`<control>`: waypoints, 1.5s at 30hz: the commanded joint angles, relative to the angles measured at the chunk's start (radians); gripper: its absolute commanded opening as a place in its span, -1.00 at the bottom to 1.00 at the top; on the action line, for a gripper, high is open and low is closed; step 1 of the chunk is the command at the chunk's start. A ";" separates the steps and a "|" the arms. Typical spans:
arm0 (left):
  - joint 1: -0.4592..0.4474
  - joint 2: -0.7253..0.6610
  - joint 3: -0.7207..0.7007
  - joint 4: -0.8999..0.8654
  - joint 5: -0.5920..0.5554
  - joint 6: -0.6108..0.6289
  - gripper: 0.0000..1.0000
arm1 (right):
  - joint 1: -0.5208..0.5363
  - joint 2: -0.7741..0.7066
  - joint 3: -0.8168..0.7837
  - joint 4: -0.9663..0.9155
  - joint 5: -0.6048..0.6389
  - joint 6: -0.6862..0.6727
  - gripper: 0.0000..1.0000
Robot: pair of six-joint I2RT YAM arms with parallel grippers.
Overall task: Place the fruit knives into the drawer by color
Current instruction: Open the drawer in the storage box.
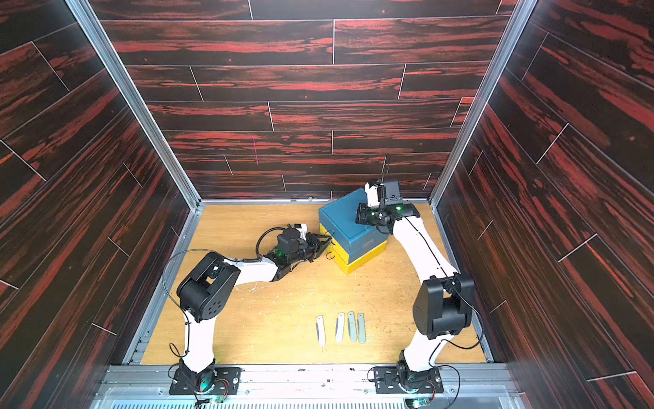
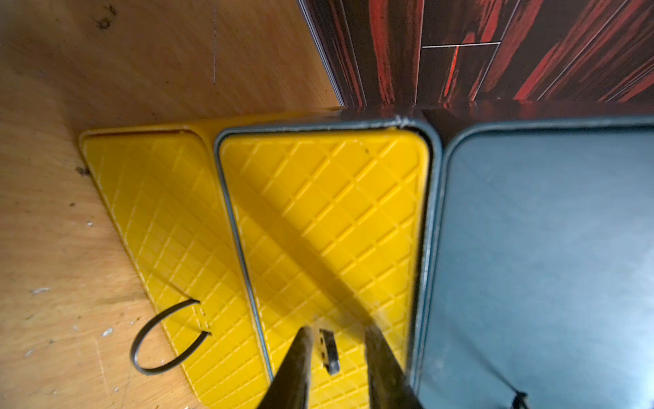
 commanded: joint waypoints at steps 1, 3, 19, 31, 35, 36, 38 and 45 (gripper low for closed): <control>-0.014 0.016 -0.008 0.057 0.012 -0.008 -0.42 | 0.004 0.079 -0.046 -0.190 0.028 -0.008 -1.00; -0.017 0.027 -0.009 0.078 0.012 -0.018 -0.45 | 0.003 0.078 -0.046 -0.191 0.028 -0.007 -1.00; -0.041 0.096 -0.035 0.232 0.006 -0.075 -0.46 | 0.004 0.086 -0.045 -0.192 0.028 -0.010 -1.00; -0.041 0.087 -0.029 0.228 -0.011 -0.066 -0.45 | 0.004 0.085 -0.048 -0.194 0.021 -0.010 -1.00; -0.041 0.090 -0.017 0.214 -0.013 -0.060 -0.52 | 0.004 0.085 -0.053 -0.194 0.020 -0.013 -1.00; -0.041 0.090 -0.013 0.209 -0.011 -0.057 -0.52 | 0.003 0.085 -0.054 -0.195 0.017 -0.014 -1.00; -0.041 0.087 -0.004 0.200 -0.012 -0.053 -0.56 | 0.003 0.085 -0.052 -0.196 0.016 -0.013 -1.00; -0.041 0.090 0.018 0.186 -0.014 -0.043 -0.63 | 0.004 0.084 -0.054 -0.195 0.013 -0.014 -1.00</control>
